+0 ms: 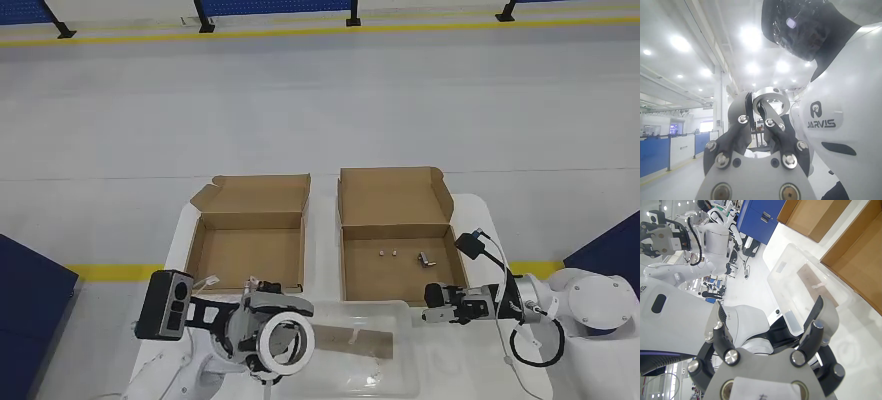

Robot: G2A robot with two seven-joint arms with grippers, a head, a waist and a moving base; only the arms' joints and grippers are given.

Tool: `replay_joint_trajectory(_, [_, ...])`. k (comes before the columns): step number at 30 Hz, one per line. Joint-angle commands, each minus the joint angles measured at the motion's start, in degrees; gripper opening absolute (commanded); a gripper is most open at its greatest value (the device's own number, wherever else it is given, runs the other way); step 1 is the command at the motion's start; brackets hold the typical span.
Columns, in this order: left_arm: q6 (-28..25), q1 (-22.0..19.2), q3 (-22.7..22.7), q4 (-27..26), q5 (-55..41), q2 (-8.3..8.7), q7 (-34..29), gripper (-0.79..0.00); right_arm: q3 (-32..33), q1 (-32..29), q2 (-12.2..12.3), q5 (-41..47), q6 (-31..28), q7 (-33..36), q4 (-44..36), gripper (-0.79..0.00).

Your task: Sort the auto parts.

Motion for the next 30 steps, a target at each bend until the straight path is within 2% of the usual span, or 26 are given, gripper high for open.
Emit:
replay_joint_trajectory(1, [-0.5, 0.3, -0.4, -0.5, -0.5, -0.08, -0.5, -0.785, 0.0, 0.0, 0.0, 0.0, 0.0, 0.0, 0.0, 0.0])
replay_joint_trajectory(12, [-1.2, 2.1, -2.6, -1.2, -7.3, -1.22, -1.2, -0.785, 0.0, 0.0, 0.0, 0.0, 0.0, 0.0, 0.0, 0.0])
replay_joint_trajectory(19, [-0.7, 3.8, -5.0, 0.7, -10.0, -2.22, -0.7, -0.785, 0.0, 0.0, 0.0, 0.0, 0.0, 0.0, 0.0, 0.0])
replay_joint_trajectory(30, [-3.7, 5.1, -6.9, -1.2, -14.6, -4.33, -3.7, -0.785, 0.0, 0.0, 0.0, 0.0, 0.0, 0.0, 0.0, 0.0])
